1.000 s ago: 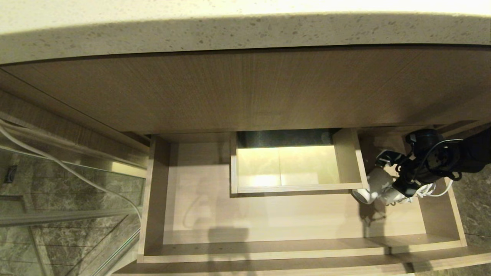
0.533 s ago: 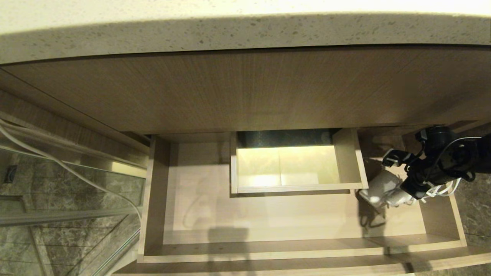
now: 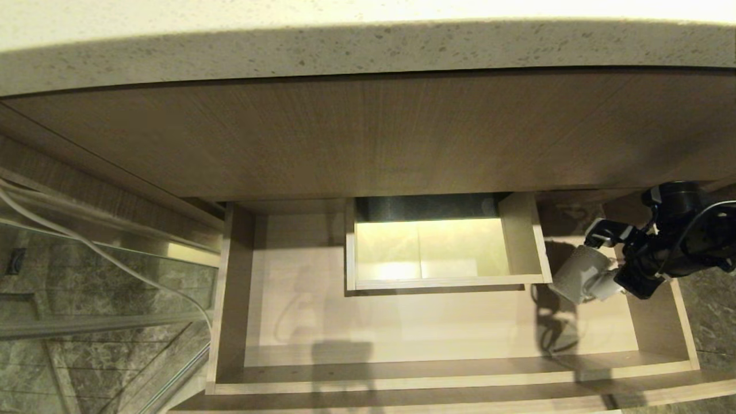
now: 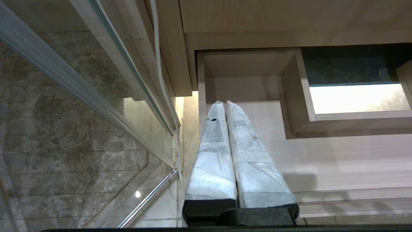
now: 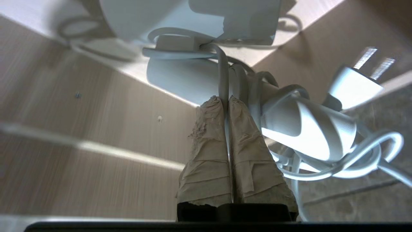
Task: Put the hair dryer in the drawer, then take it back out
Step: Take the hairdryer out
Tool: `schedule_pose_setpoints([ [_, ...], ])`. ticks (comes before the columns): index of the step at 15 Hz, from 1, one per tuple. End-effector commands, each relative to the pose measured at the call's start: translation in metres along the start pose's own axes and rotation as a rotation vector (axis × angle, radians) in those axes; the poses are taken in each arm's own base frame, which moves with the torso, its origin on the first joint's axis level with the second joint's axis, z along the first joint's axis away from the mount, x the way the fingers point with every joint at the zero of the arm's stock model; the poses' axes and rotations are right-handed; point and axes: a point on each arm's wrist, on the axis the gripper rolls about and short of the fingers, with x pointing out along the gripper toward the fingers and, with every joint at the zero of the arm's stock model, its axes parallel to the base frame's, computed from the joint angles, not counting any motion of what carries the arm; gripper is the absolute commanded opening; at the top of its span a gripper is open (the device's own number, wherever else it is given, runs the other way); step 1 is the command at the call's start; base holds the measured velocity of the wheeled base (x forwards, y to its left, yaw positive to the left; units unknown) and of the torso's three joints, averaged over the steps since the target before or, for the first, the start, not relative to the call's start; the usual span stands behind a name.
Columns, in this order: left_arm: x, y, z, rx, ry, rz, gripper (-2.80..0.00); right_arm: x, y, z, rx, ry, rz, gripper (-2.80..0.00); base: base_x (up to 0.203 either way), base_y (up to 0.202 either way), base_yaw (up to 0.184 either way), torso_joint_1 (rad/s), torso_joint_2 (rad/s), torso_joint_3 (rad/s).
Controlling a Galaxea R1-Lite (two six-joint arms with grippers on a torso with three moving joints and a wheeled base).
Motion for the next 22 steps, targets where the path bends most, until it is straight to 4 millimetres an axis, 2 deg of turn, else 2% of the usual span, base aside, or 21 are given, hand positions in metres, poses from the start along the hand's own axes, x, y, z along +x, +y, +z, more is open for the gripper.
schedule_pose_setpoints([
  [1, 0.001, 0.000, -0.012, 0.000, 0.039, 0.001, -2.80, -0.017, -0.001, -0.002, -0.002, -0.017, -0.025, -2.80, 0.000, 0.000, 0.000, 0.000, 0.00, 0.000],
  [7, 0.001, 0.000, -0.012, 0.000, 0.039, 0.001, -2.80, -0.042, 0.000, -0.009, 0.008, -0.033, -0.056, -2.80, 0.000, 0.000, 0.000, 0.000, 0.00, 0.000],
  [14, 0.001, 0.000, -0.011, 0.000, 0.038, 0.001, -2.80, -0.078, 0.000, -0.026, 0.045, -0.046, -0.114, -2.80, 0.000, 0.000, 0.000, 0.000, 0.00, 0.000],
  [22, 0.001, 0.000, -0.012, 0.000, 0.039, 0.001, -2.80, -0.118, 0.013, -0.043, 0.053, -0.070, -0.168, -2.80, 0.000, 0.000, 0.000, 0.000, 0.00, 0.000],
])
